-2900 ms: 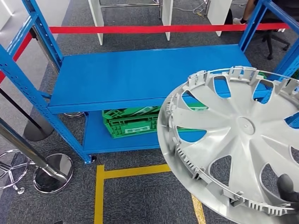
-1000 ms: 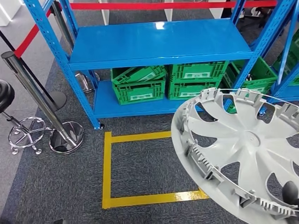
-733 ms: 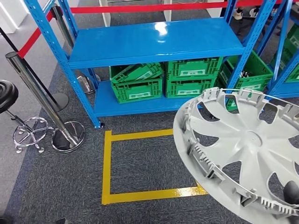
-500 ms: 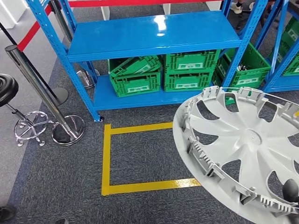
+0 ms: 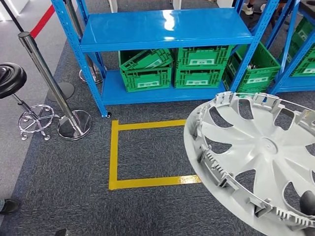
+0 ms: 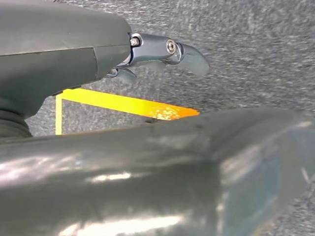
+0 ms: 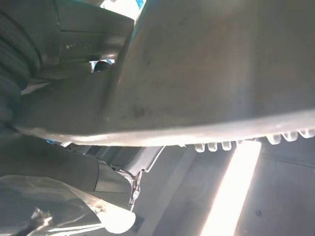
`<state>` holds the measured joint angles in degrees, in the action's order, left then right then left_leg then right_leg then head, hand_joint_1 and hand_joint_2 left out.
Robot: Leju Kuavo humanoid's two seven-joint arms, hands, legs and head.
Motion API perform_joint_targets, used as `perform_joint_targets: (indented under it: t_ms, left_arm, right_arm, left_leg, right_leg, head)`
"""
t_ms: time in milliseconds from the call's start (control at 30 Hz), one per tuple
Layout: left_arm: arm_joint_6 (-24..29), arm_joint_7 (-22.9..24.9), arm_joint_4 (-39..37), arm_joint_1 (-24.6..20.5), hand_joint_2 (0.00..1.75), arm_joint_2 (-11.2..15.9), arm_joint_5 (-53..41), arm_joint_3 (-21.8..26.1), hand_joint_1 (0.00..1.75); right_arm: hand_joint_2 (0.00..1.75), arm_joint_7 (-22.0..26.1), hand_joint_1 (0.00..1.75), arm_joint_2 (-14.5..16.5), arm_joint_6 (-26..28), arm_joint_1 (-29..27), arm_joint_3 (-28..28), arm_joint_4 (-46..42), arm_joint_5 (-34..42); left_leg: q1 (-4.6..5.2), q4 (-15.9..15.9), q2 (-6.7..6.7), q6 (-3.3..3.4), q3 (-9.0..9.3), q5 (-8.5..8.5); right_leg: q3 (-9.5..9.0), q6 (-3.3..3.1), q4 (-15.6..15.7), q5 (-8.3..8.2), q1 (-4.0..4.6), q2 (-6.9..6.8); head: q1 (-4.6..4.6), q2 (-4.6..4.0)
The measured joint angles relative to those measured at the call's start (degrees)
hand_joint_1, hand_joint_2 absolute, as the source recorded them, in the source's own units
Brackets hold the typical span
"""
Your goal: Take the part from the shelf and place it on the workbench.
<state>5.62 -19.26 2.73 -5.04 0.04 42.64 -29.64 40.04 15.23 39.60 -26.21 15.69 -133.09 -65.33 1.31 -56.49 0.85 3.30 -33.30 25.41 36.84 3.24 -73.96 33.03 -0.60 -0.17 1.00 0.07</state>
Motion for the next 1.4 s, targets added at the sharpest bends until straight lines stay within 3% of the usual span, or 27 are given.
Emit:
perform_joint_targets:
  t_ms: [33, 67, 133, 167, 233, 267, 333, 400, 433, 467, 500, 567, 633, 700, 767, 800, 867, 900, 933, 967, 1000, 1067, 1100, 1167, 1233, 1300, 1400]
  left_arm:
    - [0.0, 0.0, 0.0, 0.0, 0.0, 0.0, 0.0, 0.0, 0.0]
    - [0.0, 0.0, 0.0, 0.0, 0.0, 0.0, 0.0, 0.0, 0.0]
    - [0.0, 0.0, 0.1, 0.0, 0.0, 0.0, 0.0, 0.0, 0.0]
    - [0.0, 0.0, 0.1, 0.0, 0.0, 0.1, 0.0, 0.0, 0.0]
    - [0.0, 0.0, 0.1, 0.1, 0.0, 0.1, 0.0, 0.0, 0.0]
    - [0.0, 0.1, 0.2, 0.2, 0.0, 0.2, 0.0, 0.0, 0.0]
    - [0.0, 0.1, 0.2, 0.4, 0.0, 0.1, 0.0, 0.0, 0.0]
    - [0.1, 0.1, 0.3, 0.4, 0.0, 0.1, 0.0, 0.0, 0.0]
    - [0.1, 0.1, 0.3, 0.4, 0.0, 0.1, 0.0, -0.1, 0.0]
    - [0.1, 0.2, 0.4, 0.4, 0.0, 0.0, 0.0, -0.1, 0.0]
    - [0.1, 0.2, 0.6, 0.4, 0.0, 0.0, 0.0, -0.1, 0.0]
    - [0.2, 0.4, 0.9, 0.3, 0.0, -0.1, 0.0, -0.2, 0.0]
    - [0.3, 0.5, 1.3, 0.2, 0.0, -0.1, 0.0, -0.4, 0.0]
    - [0.6, 0.8, 1.6, -0.1, 0.0, -0.1, -0.3, -0.7, 0.0]
    - [1.2, 1.5, 2.1, -0.1, 0.0, -0.1, -0.7, -1.0, 0.0]
    - [1.6, 1.9, 2.4, -0.1, 0.0, -0.2, -0.9, -1.2, 0.0]
    - [2.4, 2.4, 3.1, 0.0, 0.0, -0.2, -1.2, -1.4, 0.0]
    - [2.6, 2.6, 3.4, 0.0, 0.0, -0.1, -1.3, -1.5, 0.0]
    - [2.8, 2.7, 3.8, 0.0, 0.0, -0.1, -1.4, -1.6, 0.0]
    - [3.0, 2.8, 4.1, 0.1, 0.0, -0.1, -1.5, -1.7, 0.0]
    - [3.2, 3.0, 4.4, 0.2, 0.0, -0.1, -1.6, -1.8, 0.0]
    - [3.4, 3.2, 4.9, 0.4, 0.0, -0.1, -1.7, -2.0, 0.0]
    - [3.4, 3.3, 5.1, 0.5, 0.0, -0.1, -1.7, -2.0, 0.0]
    - [3.5, 3.4, 5.5, 0.5, 0.0, 0.0, -1.7, -2.1, 0.0]
    - [3.6, 3.5, 5.7, 0.6, 0.0, 0.0, -1.7, -2.1, 0.0]
    - [3.9, 3.6, 5.7, 0.7, 0.0, 0.2, -1.7, -2.1, 0.0]
    - [4.1, 3.8, 5.9, 1.0, 0.0, 0.4, -1.8, -2.2, 0.0]
  right_arm:
    - [1.75, 0.0, 1.75, 0.0, 0.0, 0.0, 0.0, 0.0, 0.0]
    - [1.75, 0.0, 1.75, 0.0, 0.0, 0.1, 0.0, 0.0, 0.0]
    - [1.75, 0.0, 1.75, 0.0, 0.0, 0.1, 0.0, 0.0, 0.0]
    - [1.75, 0.0, 1.75, 0.0, 0.0, 0.1, 0.0, 0.0, 0.0]
    - [1.75, 0.0, 1.75, 0.1, 0.0, 0.1, 0.1, 0.0, 0.0]
    - [1.75, 0.0, 1.75, 0.1, 0.0, 0.1, 0.2, 0.0, 0.0]
    - [1.75, 0.0, 1.75, 0.2, 0.0, 0.1, 0.2, 0.0, 0.0]
    - [1.75, 0.0, 1.75, 0.3, 0.0, 0.1, 0.3, 0.0, 0.0]
    - [1.75, 0.0, 1.75, 0.3, 0.0, 0.1, 0.3, 0.0, 0.0]
    - [1.75, 0.0, 1.75, 0.3, 0.0, 0.1, 0.3, 0.0, 0.0]
    - [1.75, 0.0, 1.75, 0.3, 0.0, 0.1, 0.3, 0.0, 0.0]
    - [1.75, 0.0, 1.75, 0.3, 0.0, 0.2, 0.3, 0.0, 0.0]
    - [1.75, 0.0, 1.75, 0.3, 0.0, 0.2, 0.3, 0.1, -0.1]
    - [1.75, 0.0, 1.75, 0.4, 0.0, 0.2, 0.3, 0.1, -0.4]
    - [1.75, 0.0, 1.75, 0.5, 0.0, 0.2, 0.0, 0.3, -0.8]
    - [1.75, 0.0, 1.75, 0.6, 0.0, 0.1, -0.1, 0.4, -1.0]
    - [1.75, 0.0, 1.75, 0.7, 0.0, 0.0, -0.1, 0.7, -0.8]
    - [1.75, 0.0, 1.75, 0.7, 0.0, 0.0, -0.1, 0.8, -0.7]
    - [1.75, 0.0, 1.75, 0.7, 0.0, 0.0, -0.1, 0.9, -0.7]
    - [1.75, 0.0, 1.75, 0.7, 0.0, 0.0, -0.1, 1.1, -0.6]
    - [1.75, 0.0, 1.75, 0.7, 0.0, 0.0, -0.1, 1.2, -0.6]
    - [1.75, 0.0, 1.75, 0.7, 0.0, 0.0, -0.1, 1.4, -0.6]
    - [1.75, 0.0, 1.75, 0.7, 0.0, 0.0, -0.1, 1.5, -0.6]
    - [1.75, 0.0, 1.75, 0.7, 0.0, 0.1, -0.1, 1.5, -0.6]
    - [1.75, 0.0, 1.75, 0.7, 0.0, 0.1, -0.1, 1.5, -0.7]
    - [1.75, 0.0, 1.75, 0.8, 0.0, 0.1, -0.1, 1.6, -0.7]
    - [1.75, 0.0, 1.75, 0.8, 0.0, 0.0, -0.1, 1.8, -1.0]
  left_leg:
    - [-0.13, -0.7, 0.03, -0.26, -1.37, -0.6]
    - [-0.17, -1.4, 0.02, -0.58, -2.63, -1.11]
    - [-0.17, -2.7, -0.05, -1.22, -4.24, -2.08]
    - [-0.14, -3.0, -0.08, -1.49, -4.56, -2.61]
    - [-0.25, -3.1, -0.16, -2.04, -4.89, -3.51]
    - [-0.34, -3.4, -0.23, -2.43, -5.12, -2.69]
    - [-0.66, -6.7, -0.36, -3.3, -5.63, 2.59]
    - [-0.98, -13.0, -0.4, -3.91, -5.95, 8.89]
    - [-1.11, -16.1, -0.4, -4.07, -5.86, 10.02]
    - [-1.21, -18.1, -0.41, -4.13, -5.41, 9.64]
    - [-1.28, -18.5, -0.43, -4.09, -4.26, 8.05]
    - [-1.33, -13.7, -0.53, -3.69, 0.65, 5.1]
    - [-1.12, -4.3, -0.75, -3.05, 7.13, 5.91]
    - [-0.69, 1.0, -0.9, -2.46, 9.85, 7.21]
    - [-0.6, 1.6, -0.81, -1.76, 9.02, 6.23]
    - [-0.64, 1.8, -0.72, -1.33, 8.5, 5.56]
    - [-0.63, 1.9, -0.52, -0.63, 7.2, 4.27]
    - [-0.54, 1.8, -0.46, -0.37, 6.45, 3.71]
    - [-0.42, 1.7, -0.42, -0.25, 5.63, 3.12]
    - [-0.32, 1.5, -0.38, -0.22, 4.78, 2.57]
    - [-0.24, 1.3, -0.35, -0.25, 3.91, 2.08]
    - [-0.18, 0.5, -0.32, -0.45, 2.4, 1.37]
    - [-0.09, 0.0, -0.32, -0.6, 1.74, 1.17]
    - [0.06, -1.0, -0.32, -1.04, 0.87, 0.78]
    - [0.1, -1.4, -0.3, -1.61, 0.24, 0.26]
    - [-0.02, -2.5, -0.45, -2.39, -0.37, 1.13]
    - [-0.75, -10.3, -0.63, -3.74, -2.84, 7.05]
  right_leg:
    - [-2.28, 0.29, 1.7, -1.9, -0.21, -0.01]
    - [-5.55, 0.57, 5.4, -2.25, -0.4, -0.01]
    - [-11.43, 0.04, 13.9, 0.24, -0.43, 0.05]
    - [-12.78, -0.49, 16.4, 1.58, -0.28, 0.07]
    - [-12.07, -1.88, 16.9, 1.38, -0.17, -0.07]
    - [-11.43, -2.44, 16.8, 0.78, -0.24, -0.15]
    - [-9.75, -3.35, 16.7, -0.79, -0.43, -0.31]
    - [-8.01, -3.59, 16.6, -2.34, -0.39, -0.31]
    - [-7.02, -3.56, 16.4, -3.15, -0.37, -0.33]
    - [-5.96, -3.5, 16.1, -3.93, -0.36, -0.36]
    - [-4.78, -3.4, 15.9, -4.72, -0.35, -0.39]
    - [-2.58, -3.14, 15.4, -6.21, -0.33, -0.39]
    - [-1.33, -2.61, 15.3, -7.54, -0.25, -0.42]
    - [-0.78, -1.82, 15.7, -8.88, -0.36, -0.55]
    - [-0.34, -1.11, 16.0, -9.4, -0.62, -0.49]
    - [0.06, -0.89, 15.6, -8.38, -0.66, -0.37]
    - [1.3, -0.75, 11.5, -3.27, -0.64, -0.14]
    - [2.03, -0.72, 8.0, -0.53, -0.59, -0.1]
    - [2.57, -0.69, 4.4, 1.03, -0.56, -0.07]
    - [2.71, -0.68, 1.7, 1.03, -0.53, -0.06]
    - [2.14, -0.74, 0.6, -0.33, -0.48, -0.05]
    - [-1.9, -1.08, 4.3, -3.63, -0.37, -0.07]
    - [-5.02, -1.33, 8.2, -3.98, -0.24, -0.1]
    - [-9.57, -1.62, 15.1, -2.36, -0.07, -0.17]
    - [-10.39, -1.87, 17.5, -1.15, -0.08, -0.15]
    - [-9.88, -2.55, 17.9, -1.49, -0.34, -0.21]
    - [-9.07, -3.37, 18.0, -2.29, -0.55, -0.4]
  head:
    - [-0.01, 0.0]
    - [-0.02, 0.01]
    - [0.03, 0.01]
    - [0.02, 0.01]
    - [-0.08, 0.01]
    - [-0.08, 0.01]
    - [0.26, 0.0]
    - [0.49, 0.0]
    - [0.49, 0.0]
    - [0.51, 0.0]
    - [0.51, 0.0]
    - [0.53, 0.0]
    - [0.48, 0.0]
    - [0.46, 0.0]
    - [0.45, 0.0]
    - [0.37, 0.0]
    - [0.18, 0.0]
    - [0.09, 0.0]
    - [0.08, 0.0]
    - [0.08, 0.0]
    - [0.07, 0.0]
    - [0.06, 0.0]
    - [0.07, 0.0]
    - [0.11, 0.0]
    - [0.18, 0.0]
    - [0.3, 0.0]
    - [0.61, 0.0]
